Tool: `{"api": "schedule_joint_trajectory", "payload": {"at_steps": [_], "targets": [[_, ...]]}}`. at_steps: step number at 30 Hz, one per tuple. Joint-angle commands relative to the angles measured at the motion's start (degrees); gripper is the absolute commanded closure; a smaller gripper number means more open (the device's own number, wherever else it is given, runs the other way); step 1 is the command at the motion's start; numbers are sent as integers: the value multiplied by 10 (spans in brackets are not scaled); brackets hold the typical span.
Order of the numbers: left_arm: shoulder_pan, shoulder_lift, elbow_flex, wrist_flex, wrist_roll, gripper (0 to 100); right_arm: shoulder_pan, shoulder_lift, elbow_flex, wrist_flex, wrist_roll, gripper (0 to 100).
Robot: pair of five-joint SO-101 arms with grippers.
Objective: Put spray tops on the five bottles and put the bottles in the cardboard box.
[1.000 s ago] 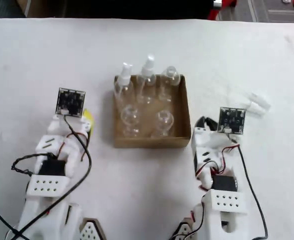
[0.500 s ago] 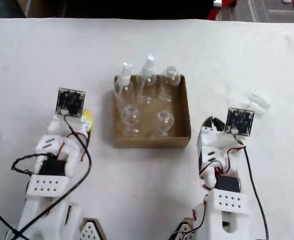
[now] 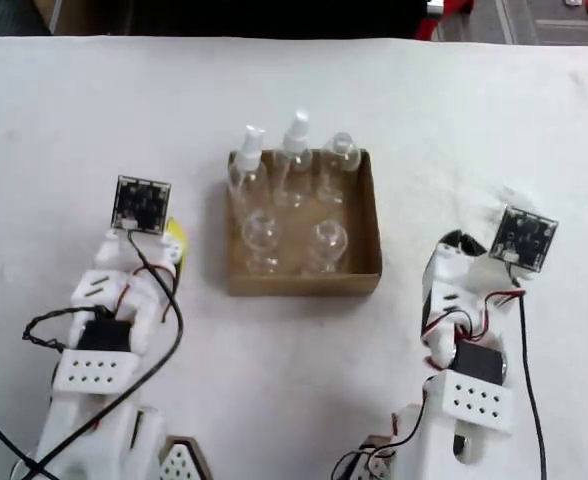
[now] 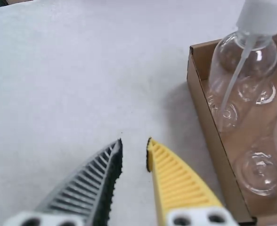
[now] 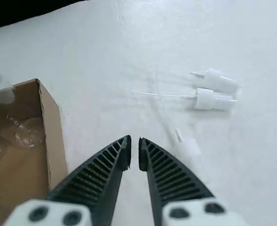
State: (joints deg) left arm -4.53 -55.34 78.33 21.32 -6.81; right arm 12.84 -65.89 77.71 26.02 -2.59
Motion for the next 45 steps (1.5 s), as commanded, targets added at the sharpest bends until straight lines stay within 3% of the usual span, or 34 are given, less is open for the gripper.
{"api": "schedule_joint_trajectory", "payload": {"at_steps": [1,7,15,18,26,35,40,45], "targets": [[2,0,-4,-20,-7,910,4,0,-55,29,-8,983],[2,2,-4,-20,-7,910,5,43,-167,94,-8,983],[3,0,-4,-20,-7,910,7,255,-386,185,-13,983],[5,0,-4,-20,-7,910,7,314,-438,193,-79,983],[6,4,-4,-20,-7,910,7,425,-528,182,-169,981],[7,0,13,-37,-7,910,37,546,-600,106,-178,981],[7,0,35,-76,-7,910,73,662,-671,80,-308,981],[6,0,37,-76,-4,910,60,784,-767,81,-316,980]]}}
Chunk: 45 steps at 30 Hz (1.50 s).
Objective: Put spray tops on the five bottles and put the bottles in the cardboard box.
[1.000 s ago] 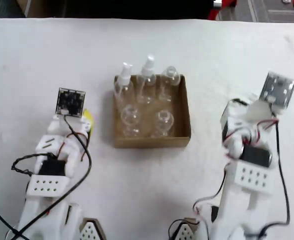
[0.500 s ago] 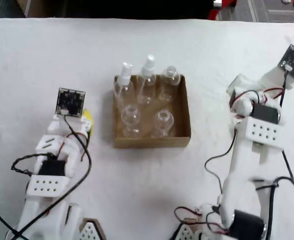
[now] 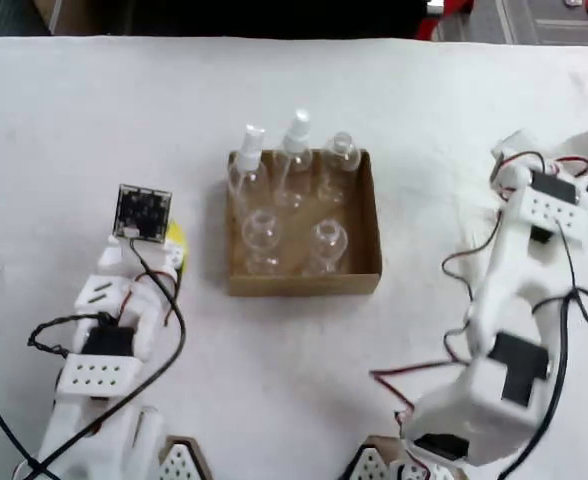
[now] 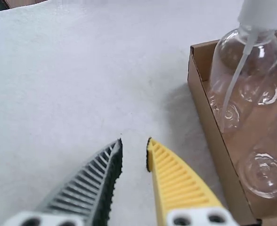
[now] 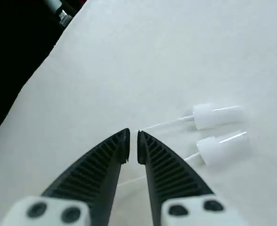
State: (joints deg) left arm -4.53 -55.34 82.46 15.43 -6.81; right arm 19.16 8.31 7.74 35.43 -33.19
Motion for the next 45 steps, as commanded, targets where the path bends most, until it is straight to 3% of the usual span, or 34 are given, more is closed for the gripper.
{"api": "schedule_joint_trajectory", "payload": {"at_steps": [1,4,11,19,33,45], "targets": [[6,0,-4,-17,-4,910,-5,65,-85,-12,-10,980],[6,0,-4,-16,-3,910,-5,124,-132,-13,-12,972],[7,4,-4,-18,-3,910,-4,226,-213,-1,-13,769],[7,4,-4,-18,-3,910,20,245,-251,31,-15,817],[7,4,-4,-18,-3,910,58,314,-275,38,-15,815],[7,4,-4,-18,-3,910,35,309,-277,58,-4,815]]}}
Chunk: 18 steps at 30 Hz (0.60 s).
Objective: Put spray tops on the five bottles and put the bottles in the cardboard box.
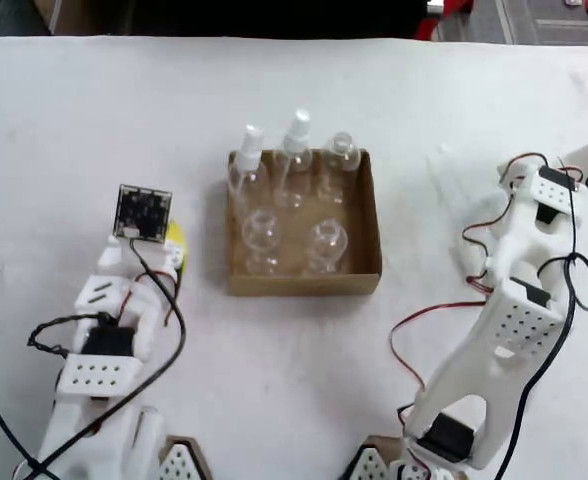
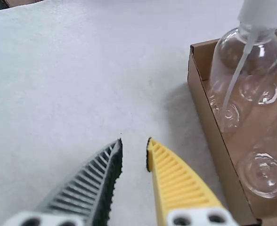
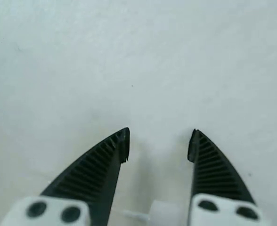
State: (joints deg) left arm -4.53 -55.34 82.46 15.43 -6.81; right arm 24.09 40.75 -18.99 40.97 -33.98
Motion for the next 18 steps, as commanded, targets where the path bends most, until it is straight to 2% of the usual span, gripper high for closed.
{"api": "schedule_joint_trajectory", "payload": {"at_steps": [1,9,14,18], "targets": [[7,4,-4,-18,-3,910,-22,-18,-10,2,20,815],[7,4,-4,-18,-3,910,-7,-27,-111,53,186,815],[7,4,-4,-18,-3,910,-10,-22,-236,138,364,816],[37,4,-4,-18,-7,910,-42,-22,-287,201,463,817]]}}
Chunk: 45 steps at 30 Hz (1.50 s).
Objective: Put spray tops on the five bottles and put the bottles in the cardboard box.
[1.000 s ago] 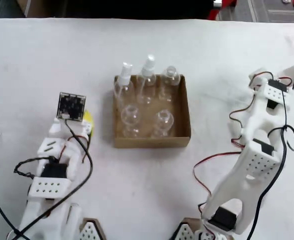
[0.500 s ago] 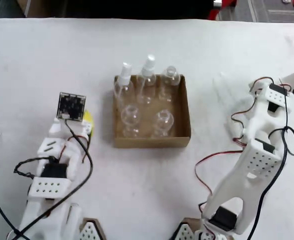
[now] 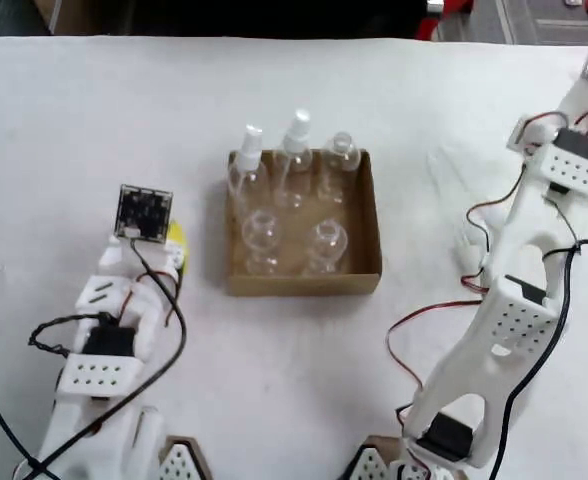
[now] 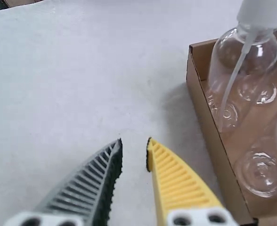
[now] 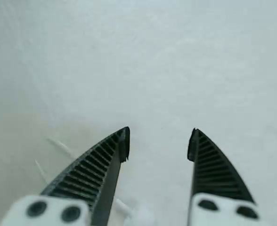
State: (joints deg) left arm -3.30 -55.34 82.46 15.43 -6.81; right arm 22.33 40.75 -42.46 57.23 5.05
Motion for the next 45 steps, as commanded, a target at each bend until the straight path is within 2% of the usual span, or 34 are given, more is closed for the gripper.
{"api": "schedule_joint_trajectory", "payload": {"at_steps": [1,8,12,14,17,24,36,38,42,45], "targets": [[29,4,-4,-18,-7,910,-34,-22,-59,53,90,817],[32,4,-4,-18,-7,910,-90,-22,-77,158,124,801],[32,4,-4,-18,-7,910,-102,-21,-57,211,203,734],[32,4,-4,-18,-7,910,-105,-21,-51,228,251,728],[32,4,-4,-18,-7,910,-105,-7,-47,232,282,735],[32,4,-4,-18,-7,910,-106,57,-47,225,298,734],[32,4,-4,-18,-7,910,-135,41,-67,291,300,734],[32,4,-4,-18,-7,910,-145,51,-67,291,319,734],[33,4,-4,-18,-7,910,-150,88,-79,251,357,734],[33,4,-4,-18,-7,910,-121,118,-107,211,359,734]]}}
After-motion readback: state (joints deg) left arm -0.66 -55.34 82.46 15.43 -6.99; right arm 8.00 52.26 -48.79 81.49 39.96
